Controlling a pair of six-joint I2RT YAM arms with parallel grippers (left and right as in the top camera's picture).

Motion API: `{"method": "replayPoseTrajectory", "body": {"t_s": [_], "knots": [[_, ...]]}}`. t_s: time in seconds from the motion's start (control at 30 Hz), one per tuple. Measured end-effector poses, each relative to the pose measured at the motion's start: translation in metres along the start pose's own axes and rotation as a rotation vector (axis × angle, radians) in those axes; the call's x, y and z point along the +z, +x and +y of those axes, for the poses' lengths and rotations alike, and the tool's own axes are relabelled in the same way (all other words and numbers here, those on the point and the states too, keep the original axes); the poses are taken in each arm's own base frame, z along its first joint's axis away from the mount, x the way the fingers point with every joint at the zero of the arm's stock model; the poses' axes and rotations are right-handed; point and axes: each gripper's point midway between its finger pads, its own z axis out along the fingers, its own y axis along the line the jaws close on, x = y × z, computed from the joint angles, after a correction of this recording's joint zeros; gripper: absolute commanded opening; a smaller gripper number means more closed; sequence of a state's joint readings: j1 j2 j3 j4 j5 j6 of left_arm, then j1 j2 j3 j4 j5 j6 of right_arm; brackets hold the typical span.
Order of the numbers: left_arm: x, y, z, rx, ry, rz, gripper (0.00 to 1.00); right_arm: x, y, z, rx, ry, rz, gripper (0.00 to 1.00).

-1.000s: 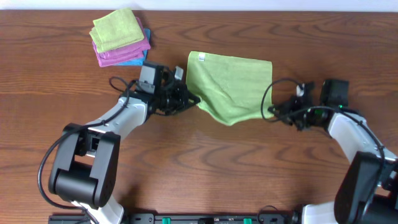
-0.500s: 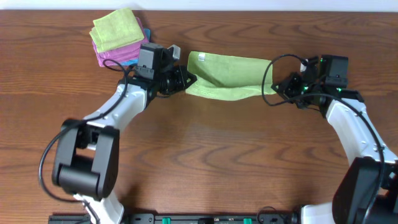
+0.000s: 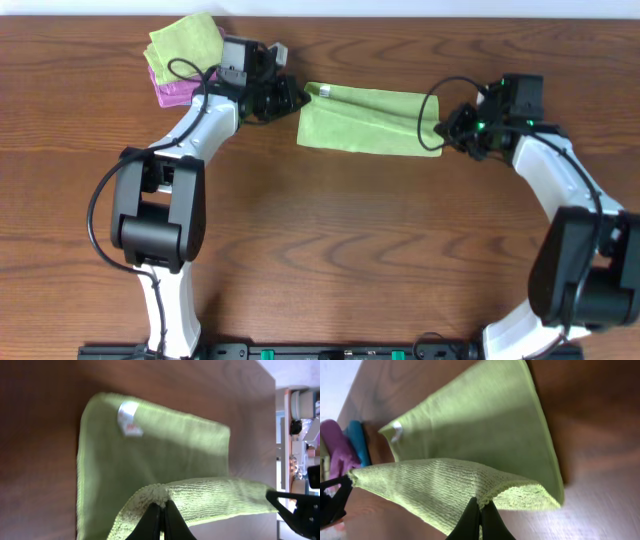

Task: Fold the cloth
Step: 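Lift the near edge and fold it forward over the far edge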

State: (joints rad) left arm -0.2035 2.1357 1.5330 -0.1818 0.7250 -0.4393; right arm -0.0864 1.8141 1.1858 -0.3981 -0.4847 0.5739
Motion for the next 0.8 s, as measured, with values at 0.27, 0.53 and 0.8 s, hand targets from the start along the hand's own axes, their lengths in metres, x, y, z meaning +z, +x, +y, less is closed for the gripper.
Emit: {"method": "replayPoseTrajectory", "body": {"t_s": [0.27,0.53,0.8], "knots": [[0.008,-0.023,-0.002,0.046,-0.002,-0.036,0.05,0.017,-0.041,0.016,-0.025,-0.014,-0.038,0.02],[0.031,-0.029,0.022,0.022,-0.044,-0.024,0.05,0.037,-0.058,0.017,-0.028,-0.008,-0.038,0.02],[0.024,-0.045,0.019,0.044,-0.05,-0.063,0.05,0.041,-0.061,0.012,-0.027,0.01,-0.047,0.01]]}}
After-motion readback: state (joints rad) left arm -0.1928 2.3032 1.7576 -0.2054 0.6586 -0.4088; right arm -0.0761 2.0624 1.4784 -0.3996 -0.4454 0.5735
